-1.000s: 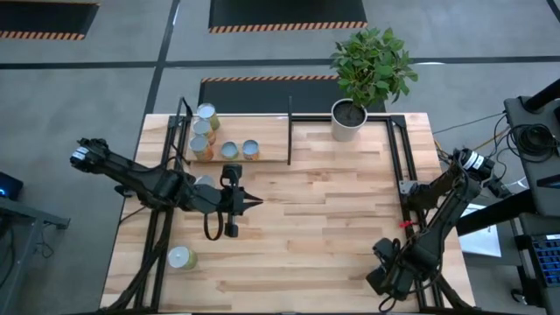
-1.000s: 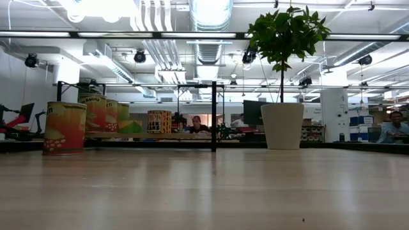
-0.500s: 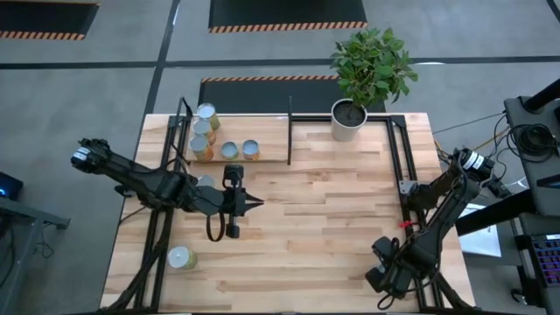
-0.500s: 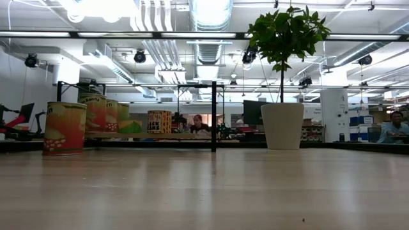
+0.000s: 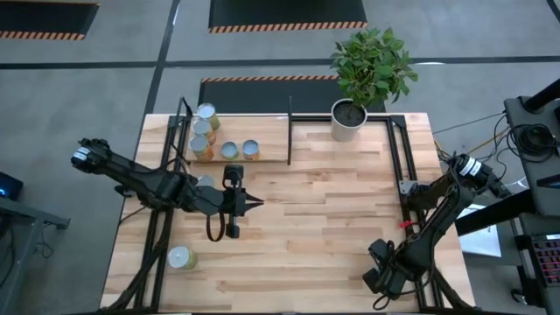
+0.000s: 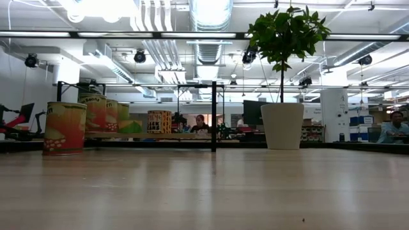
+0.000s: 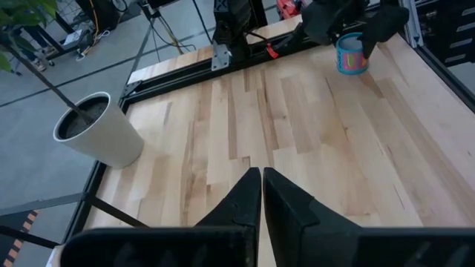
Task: Pick and place cans onto a shelf
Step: Put the small blue corn can on the shelf
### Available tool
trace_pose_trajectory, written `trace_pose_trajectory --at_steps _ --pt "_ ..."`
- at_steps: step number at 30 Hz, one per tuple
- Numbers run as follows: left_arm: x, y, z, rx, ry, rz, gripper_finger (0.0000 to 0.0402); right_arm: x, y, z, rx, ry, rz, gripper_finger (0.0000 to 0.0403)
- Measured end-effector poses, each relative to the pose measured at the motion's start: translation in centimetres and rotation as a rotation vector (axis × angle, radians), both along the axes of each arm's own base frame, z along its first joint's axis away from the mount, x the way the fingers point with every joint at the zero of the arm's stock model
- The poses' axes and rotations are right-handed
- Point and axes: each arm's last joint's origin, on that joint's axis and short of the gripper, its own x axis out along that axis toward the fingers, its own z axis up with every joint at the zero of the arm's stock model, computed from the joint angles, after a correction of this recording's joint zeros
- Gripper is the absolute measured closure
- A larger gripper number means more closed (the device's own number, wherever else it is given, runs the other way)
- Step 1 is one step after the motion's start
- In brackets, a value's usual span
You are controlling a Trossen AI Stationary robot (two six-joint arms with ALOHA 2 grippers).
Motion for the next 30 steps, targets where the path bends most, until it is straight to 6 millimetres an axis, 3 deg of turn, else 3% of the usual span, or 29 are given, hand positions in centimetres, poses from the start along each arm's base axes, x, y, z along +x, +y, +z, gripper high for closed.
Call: trace_pose_trajectory --at_steps 3,8,11,19,23,30 --pt "0.0 0.0 0.0 0.005 0.000 -0.002 0.0402 0.0 0.1 0.0 0.003 -0.001 0.003 0.0121" --pt "-0.2 0.1 0.2 0.035 -0.002 -0.018 0.0402 0.5 -0.1 0.7 0.017 -0.024 -0.003 0.0124" --pt "-0.8 0.3 0.9 0.054 -0.027 -0.032 0.0402 1.7 -0.3 1.6 -0.013 -0.121 0.002 0.0124" --pt "-3.3 1.3 2.4 0.040 -0.206 -0.047 0.0402 8.5 -3.7 5.7 -0.076 -0.376 0.119 0.0107" --pt "-4.9 2.1 1.7 0.030 -0.281 -0.023 0.0402 12.2 -6.8 8.3 -0.111 -0.492 0.207 0.0114" --pt "-7.9 3.3 2.6 -0.007 -0.400 0.010 0.0402 18.6 -12.7 13.0 -0.257 -0.688 0.436 0.0114"
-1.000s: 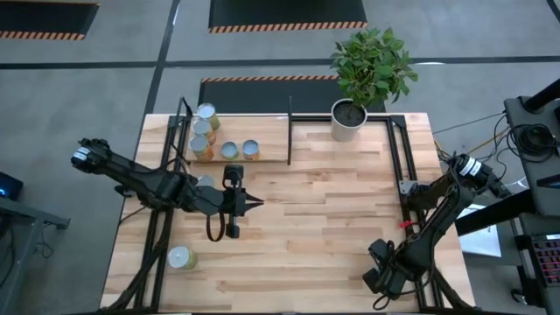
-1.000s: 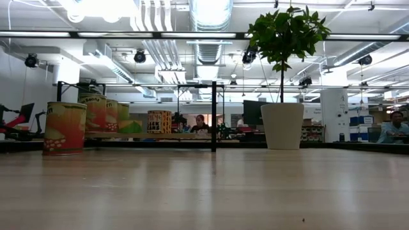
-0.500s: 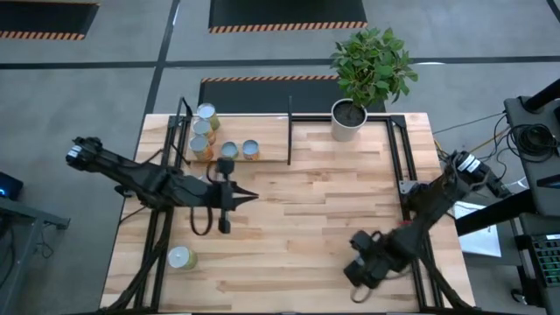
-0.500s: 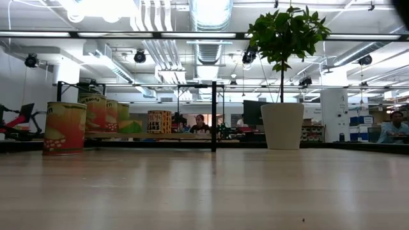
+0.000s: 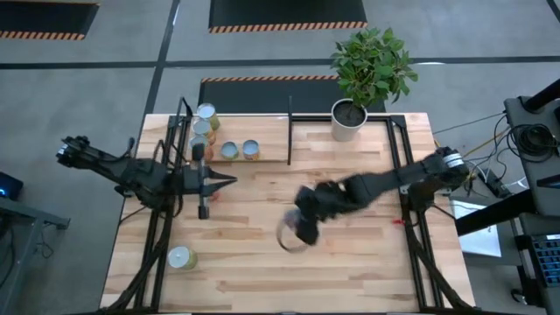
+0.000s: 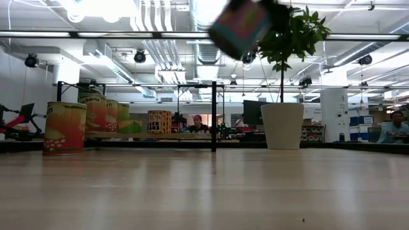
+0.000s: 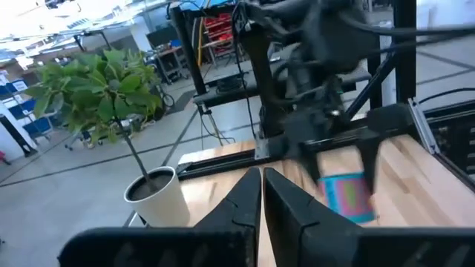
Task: Pick and place cans onto a shelf
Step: Put the small blue corn can on the shelf
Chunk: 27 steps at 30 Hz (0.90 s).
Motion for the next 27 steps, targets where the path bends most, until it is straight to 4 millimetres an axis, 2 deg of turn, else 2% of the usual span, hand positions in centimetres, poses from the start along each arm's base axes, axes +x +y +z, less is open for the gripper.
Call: trace_pose_trajectory --at_steps 8,15,19,22,25,27 --pt "-2.4 1.0 0.0 -0.028 -0.062 0.000 0.0402 7.6 -7.7 3.6 -0.290 -0.158 0.172 0.0114" --pt "-3.5 1.4 -0.1 -0.028 -0.092 -0.001 0.0402 12.7 -16.7 4.5 -0.509 -0.214 0.190 0.0113" --pt "-3.8 1.5 0.0 -0.010 -0.101 -0.001 0.0402 14.0 -22.4 2.7 -0.556 -0.172 0.131 0.0113" --pt "-3.8 1.5 0.1 0.000 -0.105 -0.002 0.0402 13.5 -26.2 0.4 -0.564 -0.096 0.099 0.0113" --pt "-3.7 1.5 0.0 0.003 -0.101 -0.003 0.0402 12.8 -28.7 -0.5 -0.557 -0.053 0.062 0.0113" --pt "-3.7 1.5 -0.1 0.005 -0.098 -0.003 0.0402 12.6 -29.6 -0.7 -0.563 -0.046 0.057 0.0113"
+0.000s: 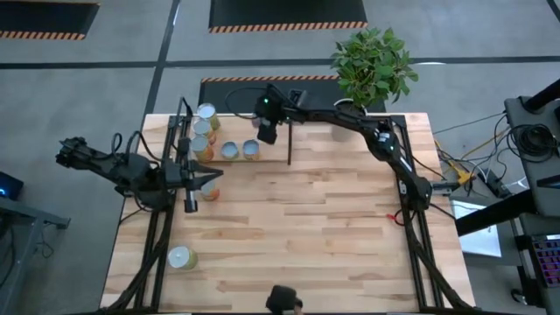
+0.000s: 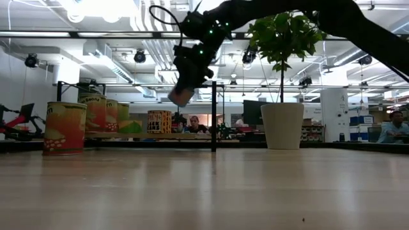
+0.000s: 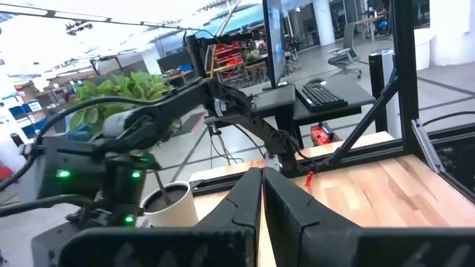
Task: Pick and place cans onto a shelf
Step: Put the small blue corn can on the shelf
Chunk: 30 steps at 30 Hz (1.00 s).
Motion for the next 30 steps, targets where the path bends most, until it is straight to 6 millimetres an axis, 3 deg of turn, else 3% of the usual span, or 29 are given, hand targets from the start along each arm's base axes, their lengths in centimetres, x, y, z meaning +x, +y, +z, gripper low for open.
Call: trace_pose_trajectory --at_steps 5,14,21,30 --pt "0.2 -0.1 -0.2 -0.001 0.007 -0.001 0.0402 0.2 -1.2 -2.0 0.000 0.057 0.007 0.0113" --pt "0.3 -0.1 -0.2 -0.016 0.012 -0.001 0.0402 1.1 -1.7 -4.9 -0.006 0.124 0.038 0.0100" --pt "0.3 -0.1 -0.2 -0.017 0.011 -0.001 0.0402 1.1 -1.8 -5.1 -0.013 0.127 0.038 0.0068" --pt "0.3 -0.1 -0.3 -0.017 0.012 -0.001 0.0402 0.9 -1.5 -4.4 -0.018 0.132 0.049 0.0075"
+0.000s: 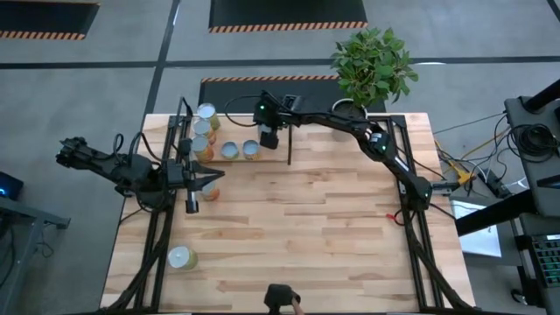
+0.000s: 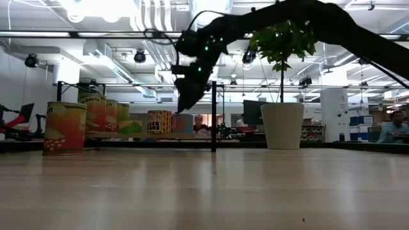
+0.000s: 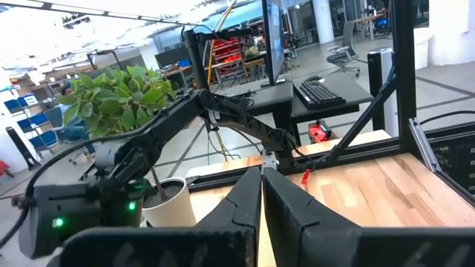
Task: Pick and place cans onto a shelf
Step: Put the small blue corn can on the shelf
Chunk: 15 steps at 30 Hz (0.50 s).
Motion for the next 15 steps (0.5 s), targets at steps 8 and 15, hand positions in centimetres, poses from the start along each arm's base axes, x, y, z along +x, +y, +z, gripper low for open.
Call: trace_pose_trajectory --at_steps 8,15 --pt "0.0 0.0 0.0 -0.004 0.001 0.001 0.0402 -1.3 4.3 5.9 -0.022 -0.060 0.088 0.0076" --pt "1.0 -0.4 -0.6 0.001 0.040 0.002 0.0402 -2.9 11.9 8.3 0.011 -0.020 0.227 0.0076"
